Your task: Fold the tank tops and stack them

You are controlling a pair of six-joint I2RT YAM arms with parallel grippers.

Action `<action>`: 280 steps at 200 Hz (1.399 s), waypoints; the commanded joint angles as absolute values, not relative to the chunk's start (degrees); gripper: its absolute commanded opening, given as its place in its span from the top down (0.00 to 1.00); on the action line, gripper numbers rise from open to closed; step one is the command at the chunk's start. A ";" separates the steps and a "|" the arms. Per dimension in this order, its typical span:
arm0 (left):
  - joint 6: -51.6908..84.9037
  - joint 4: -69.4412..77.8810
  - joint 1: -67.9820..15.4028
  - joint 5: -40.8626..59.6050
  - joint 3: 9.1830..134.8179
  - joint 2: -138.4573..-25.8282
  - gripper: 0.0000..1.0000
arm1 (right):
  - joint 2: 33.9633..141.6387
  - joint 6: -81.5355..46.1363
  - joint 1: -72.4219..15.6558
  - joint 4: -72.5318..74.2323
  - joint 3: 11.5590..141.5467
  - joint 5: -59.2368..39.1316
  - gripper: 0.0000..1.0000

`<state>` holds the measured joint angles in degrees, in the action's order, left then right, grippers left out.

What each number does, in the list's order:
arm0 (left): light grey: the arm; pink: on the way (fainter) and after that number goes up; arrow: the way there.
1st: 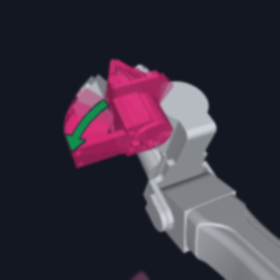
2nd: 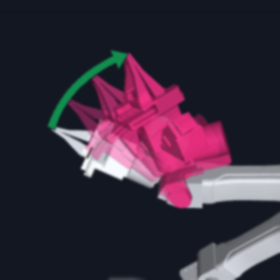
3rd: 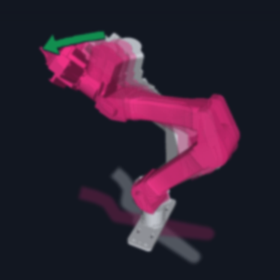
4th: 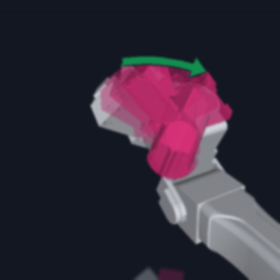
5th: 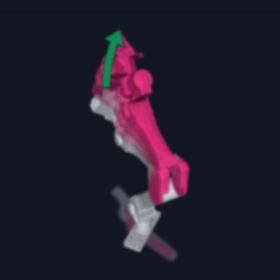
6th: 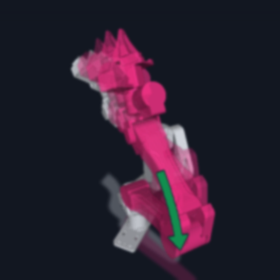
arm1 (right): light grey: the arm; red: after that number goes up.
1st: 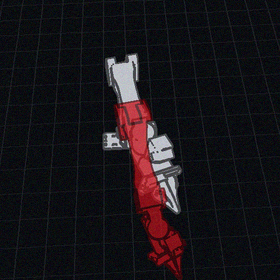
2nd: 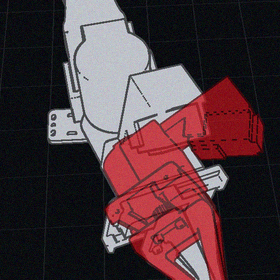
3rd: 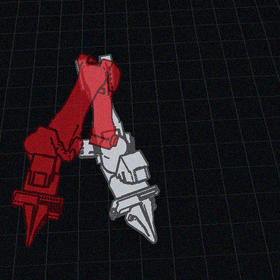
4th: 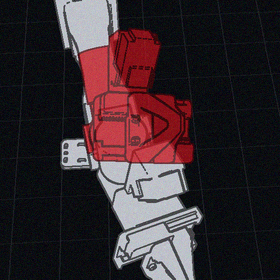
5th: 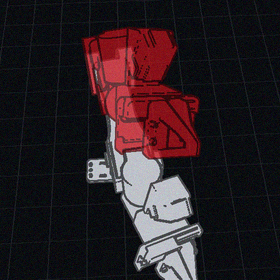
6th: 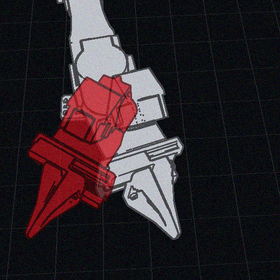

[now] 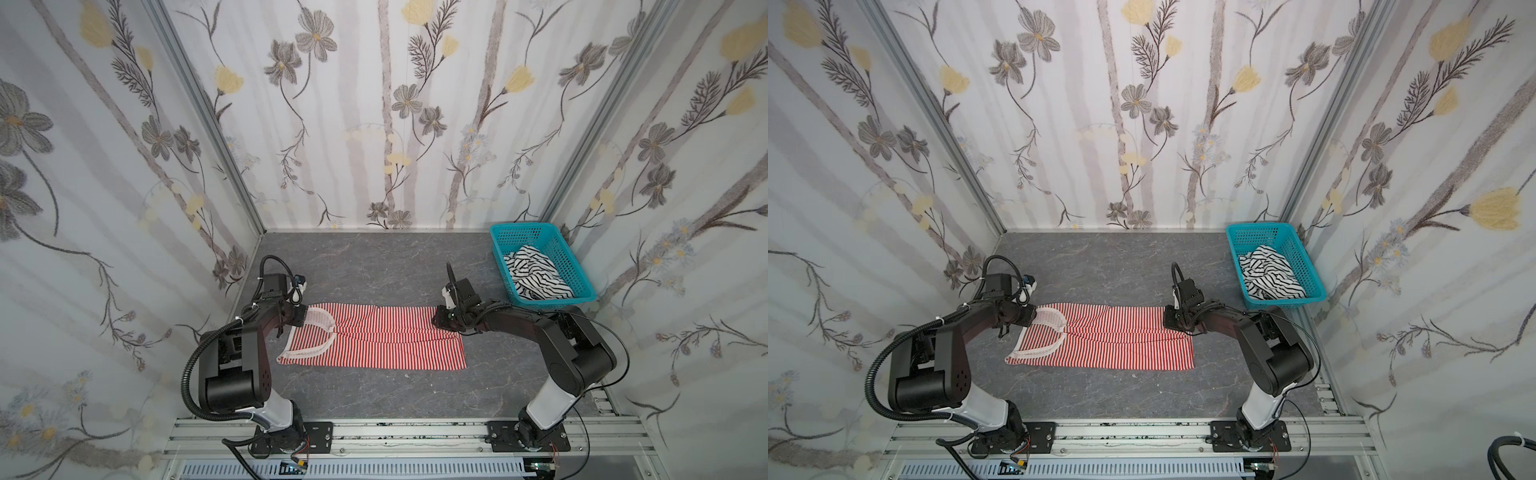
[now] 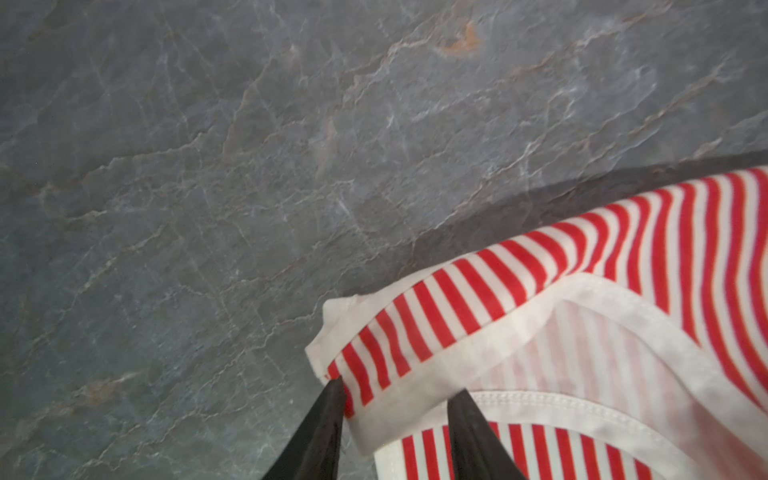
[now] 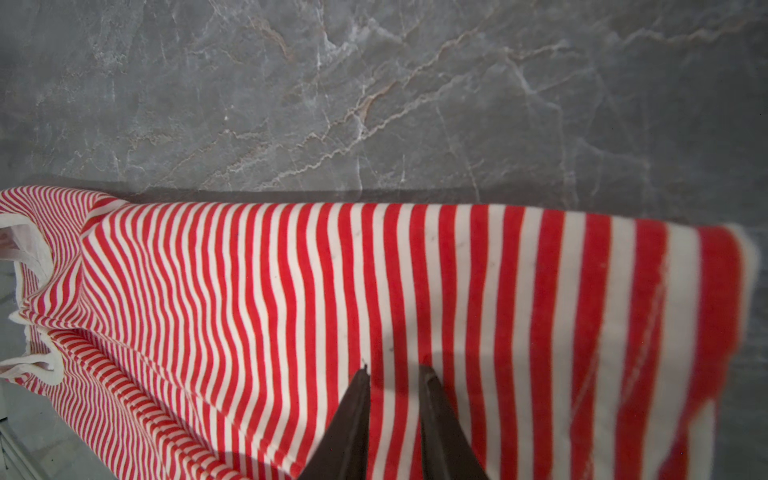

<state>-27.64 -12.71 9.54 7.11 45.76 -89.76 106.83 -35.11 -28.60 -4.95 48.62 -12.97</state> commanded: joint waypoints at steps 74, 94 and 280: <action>-27.69 -4.35 9.78 -1.15 52.16 -102.53 0.59 | 104.53 -35.98 -28.28 -8.79 43.63 -8.71 0.76; -27.06 -4.22 7.08 -2.35 56.13 -106.30 0.59 | 104.06 -36.86 -27.31 -8.74 42.22 -7.96 0.76; -22.50 -10.79 -6.01 1.73 54.57 -93.83 0.55 | 98.36 -35.30 -28.74 -9.72 46.01 -9.69 0.71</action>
